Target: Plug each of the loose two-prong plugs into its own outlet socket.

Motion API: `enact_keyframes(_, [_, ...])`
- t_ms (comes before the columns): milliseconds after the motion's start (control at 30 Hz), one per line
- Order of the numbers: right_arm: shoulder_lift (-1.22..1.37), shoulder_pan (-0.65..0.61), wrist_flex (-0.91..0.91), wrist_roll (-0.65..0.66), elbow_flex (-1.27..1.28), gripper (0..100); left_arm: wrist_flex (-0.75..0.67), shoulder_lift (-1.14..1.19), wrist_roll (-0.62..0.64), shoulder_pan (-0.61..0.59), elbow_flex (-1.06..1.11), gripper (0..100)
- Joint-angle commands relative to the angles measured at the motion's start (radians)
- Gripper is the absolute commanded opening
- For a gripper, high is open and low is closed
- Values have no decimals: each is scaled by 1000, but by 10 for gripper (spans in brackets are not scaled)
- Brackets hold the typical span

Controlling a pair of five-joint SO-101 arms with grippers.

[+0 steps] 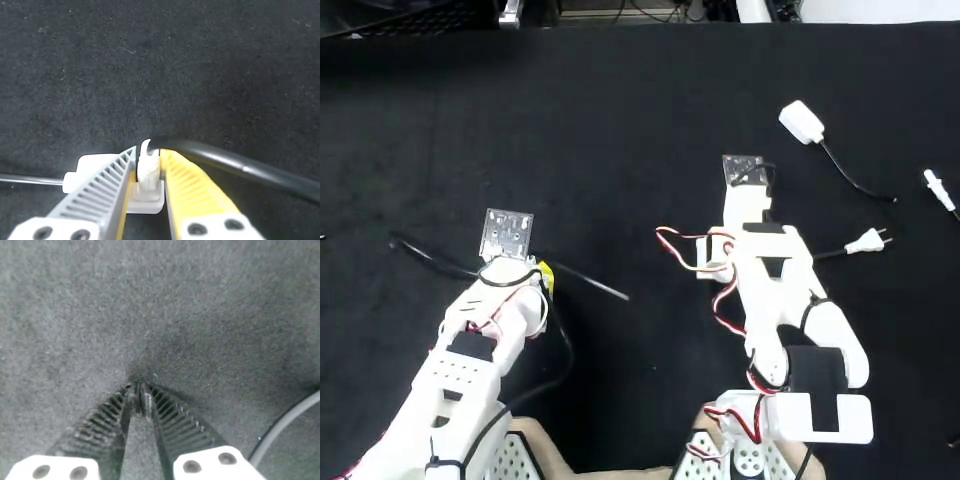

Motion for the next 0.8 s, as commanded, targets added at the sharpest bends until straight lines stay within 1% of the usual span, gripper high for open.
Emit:
enact_keyframes(0, [2,-12,-28,-9,-31,11,9,-8,-6,8,8,29])
enact_keyframes(200, [2,-11,-28,-12,-31,11,12,-9,-6,1,-12,44])
enact_keyframes(267, [2,-11,-28,-12,-31,11,14,-9,-3,1,-12,100])
enact_keyframes(400, [2,-11,-28,-12,-31,11,15,-9,3,-31,-10,246])
enact_keyframes(467, [2,-11,-28,-12,-31,11,15,-11,5,-42,-10,288])
enact_keyframes(633, [2,-11,-28,-12,-31,12,9,-11,63,-44,-22,295])
enact_keyframes(767, [2,-11,-28,-12,-31,12,14,-11,100,-110,-61,296])
